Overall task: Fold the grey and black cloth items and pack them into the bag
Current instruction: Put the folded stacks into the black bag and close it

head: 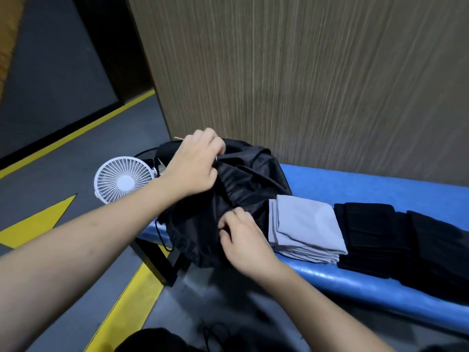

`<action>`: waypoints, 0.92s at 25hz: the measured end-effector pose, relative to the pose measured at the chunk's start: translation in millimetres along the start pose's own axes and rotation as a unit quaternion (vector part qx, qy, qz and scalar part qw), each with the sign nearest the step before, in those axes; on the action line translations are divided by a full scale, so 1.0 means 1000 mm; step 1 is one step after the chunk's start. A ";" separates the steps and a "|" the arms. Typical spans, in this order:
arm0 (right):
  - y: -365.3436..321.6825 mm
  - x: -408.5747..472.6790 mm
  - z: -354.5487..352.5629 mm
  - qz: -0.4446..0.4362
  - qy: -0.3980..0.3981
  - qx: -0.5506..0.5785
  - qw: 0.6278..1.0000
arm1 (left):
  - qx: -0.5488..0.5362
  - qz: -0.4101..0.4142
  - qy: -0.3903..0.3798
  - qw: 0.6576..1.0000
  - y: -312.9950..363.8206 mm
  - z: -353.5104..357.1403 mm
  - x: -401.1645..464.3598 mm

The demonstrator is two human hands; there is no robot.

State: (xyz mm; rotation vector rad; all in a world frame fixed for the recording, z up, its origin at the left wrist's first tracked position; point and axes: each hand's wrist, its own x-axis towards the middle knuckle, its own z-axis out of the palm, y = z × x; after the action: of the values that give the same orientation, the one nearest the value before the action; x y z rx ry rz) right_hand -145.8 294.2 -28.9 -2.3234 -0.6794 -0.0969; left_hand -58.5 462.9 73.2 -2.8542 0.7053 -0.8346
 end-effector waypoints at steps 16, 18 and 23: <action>-0.005 0.020 0.015 0.045 -0.112 -0.108 0.987 | 0.160 -0.025 -0.304 0.939 -0.032 0.052 -0.006; -0.009 0.019 0.008 -0.002 -0.053 -0.150 0.987 | 0.207 -0.044 -0.313 0.926 -0.034 0.054 0.002; -0.020 0.008 -0.001 -0.026 -0.065 -0.139 0.988 | 0.238 -0.014 -0.331 0.913 -0.045 0.052 0.009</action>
State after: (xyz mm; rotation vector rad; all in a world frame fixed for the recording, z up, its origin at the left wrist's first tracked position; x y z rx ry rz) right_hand -148.3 309.5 -14.3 -2.5963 -0.8371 -0.0679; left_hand -6.0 496.8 43.1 -2.4420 0.3102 0.0124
